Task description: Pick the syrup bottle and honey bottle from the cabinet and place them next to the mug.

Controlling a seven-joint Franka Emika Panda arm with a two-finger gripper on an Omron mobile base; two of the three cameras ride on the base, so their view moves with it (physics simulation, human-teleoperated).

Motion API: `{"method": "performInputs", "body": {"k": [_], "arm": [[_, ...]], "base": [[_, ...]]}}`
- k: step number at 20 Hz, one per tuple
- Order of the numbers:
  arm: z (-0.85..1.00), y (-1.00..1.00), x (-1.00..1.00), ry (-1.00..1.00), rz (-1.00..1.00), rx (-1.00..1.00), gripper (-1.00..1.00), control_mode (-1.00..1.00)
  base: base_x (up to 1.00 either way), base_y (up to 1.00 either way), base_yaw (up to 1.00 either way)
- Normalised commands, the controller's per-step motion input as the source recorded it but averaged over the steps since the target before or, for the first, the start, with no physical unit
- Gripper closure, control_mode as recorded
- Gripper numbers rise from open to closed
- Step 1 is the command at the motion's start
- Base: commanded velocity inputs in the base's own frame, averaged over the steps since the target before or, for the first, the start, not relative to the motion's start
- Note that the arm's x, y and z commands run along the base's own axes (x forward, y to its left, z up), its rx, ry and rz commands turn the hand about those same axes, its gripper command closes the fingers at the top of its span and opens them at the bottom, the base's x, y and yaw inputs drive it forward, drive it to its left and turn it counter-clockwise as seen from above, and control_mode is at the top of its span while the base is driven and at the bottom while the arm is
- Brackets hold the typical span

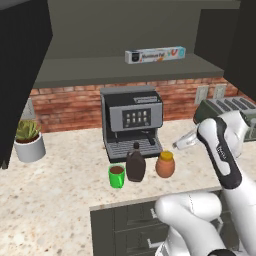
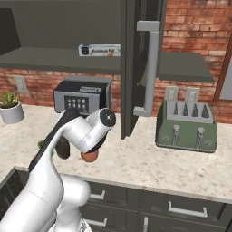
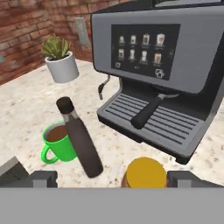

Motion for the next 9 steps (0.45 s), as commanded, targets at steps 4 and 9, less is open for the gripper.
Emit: {"method": "performInputs", "body": {"k": [4,9], "arm": [[0.64,0.05,-0.47,0.00,-0.13,0.00,-1.00,-1.00],[0.70,0.08,-0.63,0.00,-0.10,0.00,-1.00,-1.00]], "base": [[0.00,0.00,0.00],[0.00,0.00,0.00]]}}
